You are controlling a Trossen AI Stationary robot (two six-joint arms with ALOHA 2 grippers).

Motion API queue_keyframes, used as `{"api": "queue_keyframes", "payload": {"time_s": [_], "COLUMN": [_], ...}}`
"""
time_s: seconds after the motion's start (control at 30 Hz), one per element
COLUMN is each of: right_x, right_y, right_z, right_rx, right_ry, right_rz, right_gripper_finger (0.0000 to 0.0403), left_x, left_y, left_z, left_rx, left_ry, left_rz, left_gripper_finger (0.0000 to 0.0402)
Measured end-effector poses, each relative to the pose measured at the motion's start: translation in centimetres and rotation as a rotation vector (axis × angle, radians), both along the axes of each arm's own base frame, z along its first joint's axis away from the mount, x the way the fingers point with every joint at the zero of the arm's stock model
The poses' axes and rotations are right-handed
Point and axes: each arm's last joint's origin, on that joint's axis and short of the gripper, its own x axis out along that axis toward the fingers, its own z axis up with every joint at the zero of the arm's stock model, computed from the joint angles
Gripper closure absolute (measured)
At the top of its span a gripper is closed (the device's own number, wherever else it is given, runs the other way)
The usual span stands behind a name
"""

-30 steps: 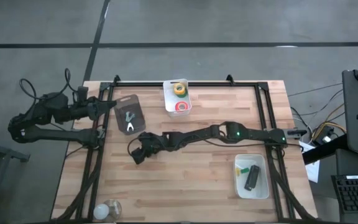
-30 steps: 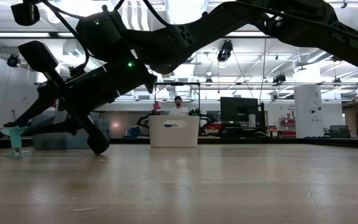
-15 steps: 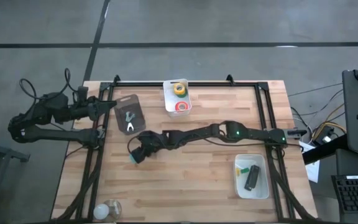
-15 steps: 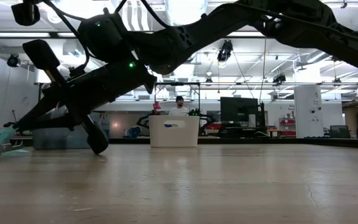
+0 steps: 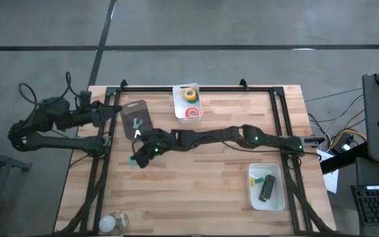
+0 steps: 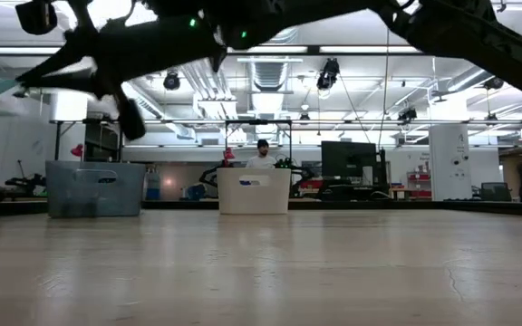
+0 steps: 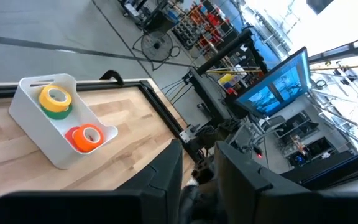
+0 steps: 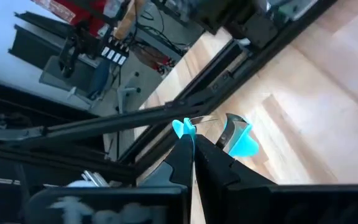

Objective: Pick and place Stapler, Stapler remover, tape
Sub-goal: Put the light blue staple remover into the black bin

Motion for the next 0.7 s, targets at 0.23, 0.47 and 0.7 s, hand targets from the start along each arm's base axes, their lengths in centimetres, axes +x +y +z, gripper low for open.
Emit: {"api": "queue_keyframes", "payload": {"time_s": [0.23,0.47,0.7], "right_x": [-1.4,-3.6,-6.0], "right_y": [-1.6,-3.3,-4.7], "right_z": [5.0,10.9,15.8], "right_rx": [-0.073,-0.215,-0.353], "right_ry": [-0.049,-0.137,-0.206], "right_rz": [-0.039,-0.171,-0.295], "right_gripper_finger": [0.0395,0.0395,0.0395], "left_x": [-0.5,-1.4,-1.2], "left_y": [-0.1,-0.2,-0.2], "left_z": [1.6,3.2,3.2], "left_rx": [0.066,0.122,0.110], "left_ry": [-0.073,-0.127,-0.124], "left_rz": [-0.043,-0.064,-0.064], "left_gripper_finger": [0.0305,0.0305,0.0305]}}
